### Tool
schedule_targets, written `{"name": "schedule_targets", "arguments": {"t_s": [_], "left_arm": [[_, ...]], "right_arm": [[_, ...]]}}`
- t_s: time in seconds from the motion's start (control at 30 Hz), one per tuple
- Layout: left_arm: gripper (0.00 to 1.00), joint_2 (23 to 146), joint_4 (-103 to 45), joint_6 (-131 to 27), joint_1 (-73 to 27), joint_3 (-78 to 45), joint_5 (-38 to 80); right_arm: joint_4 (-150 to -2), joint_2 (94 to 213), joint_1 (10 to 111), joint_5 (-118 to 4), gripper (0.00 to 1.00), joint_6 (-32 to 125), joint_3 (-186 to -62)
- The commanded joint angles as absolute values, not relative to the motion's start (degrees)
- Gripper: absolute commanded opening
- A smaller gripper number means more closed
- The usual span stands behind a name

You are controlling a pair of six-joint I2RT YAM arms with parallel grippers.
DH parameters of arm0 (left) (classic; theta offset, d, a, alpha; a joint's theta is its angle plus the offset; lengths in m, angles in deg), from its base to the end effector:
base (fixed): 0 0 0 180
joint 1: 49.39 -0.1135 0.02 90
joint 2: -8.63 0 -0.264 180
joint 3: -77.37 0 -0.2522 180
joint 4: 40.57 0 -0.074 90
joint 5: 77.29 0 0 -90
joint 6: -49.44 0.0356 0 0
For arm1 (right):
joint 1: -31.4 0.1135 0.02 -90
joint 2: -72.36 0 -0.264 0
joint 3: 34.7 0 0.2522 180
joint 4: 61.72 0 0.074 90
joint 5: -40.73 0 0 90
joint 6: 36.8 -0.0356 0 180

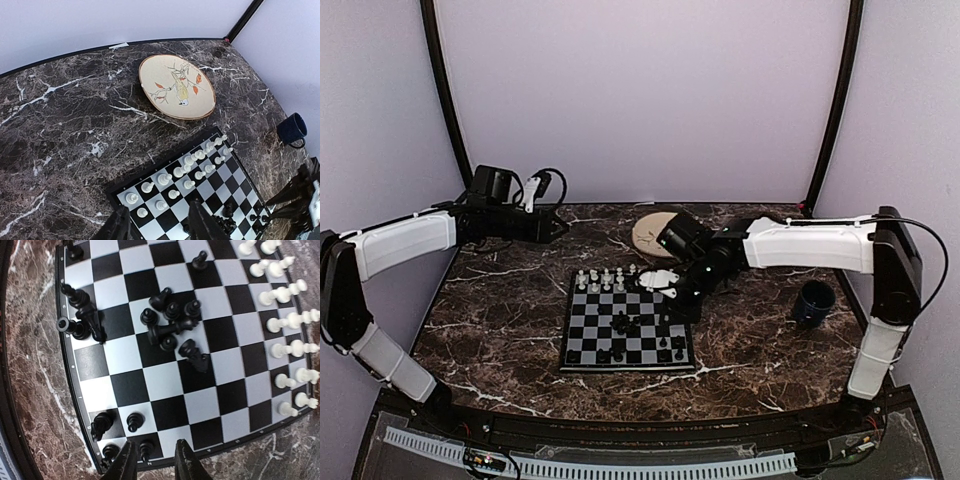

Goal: Set up the chess pieces on the board
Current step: Place the pawn at b7, then pick up the bishop from the chessboard.

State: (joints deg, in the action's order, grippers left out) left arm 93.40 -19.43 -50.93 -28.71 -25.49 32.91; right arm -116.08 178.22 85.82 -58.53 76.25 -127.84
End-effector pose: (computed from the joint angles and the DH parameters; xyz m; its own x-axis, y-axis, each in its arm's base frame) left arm 0.3138 -0.1316 0.2912 -0.5536 0.0284 -0.8323 0.5235 0.7891 -0.3213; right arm 0.2168 0.3129 0.2114 -0.1646 -0.8942 -0.4164 -0.9820 0.1882 -0.0161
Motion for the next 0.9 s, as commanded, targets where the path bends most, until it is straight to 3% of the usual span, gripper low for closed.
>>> {"name": "schedule_targets", "arguments": {"t_s": [0.0,0.33,0.87], "left_arm": [[0.42,93.79,-11.58,-42.96,-22.55,-21.73,31.43],[0.42,94.32,7.59,-32.78,-11.0,-22.25,31.36],[0.47,103.78,11.97,-28.96,0.47,-23.24,25.19]], "right_arm": [[-116.64,171.0,81.98,-62.7,0.28,75.98,-128.31],[-105.77,156.27,71.02,-68.38,0.29,75.99,-112.14],[-99.9,150.54,65.59,-70.89,0.31,75.78,-105.25]]}}
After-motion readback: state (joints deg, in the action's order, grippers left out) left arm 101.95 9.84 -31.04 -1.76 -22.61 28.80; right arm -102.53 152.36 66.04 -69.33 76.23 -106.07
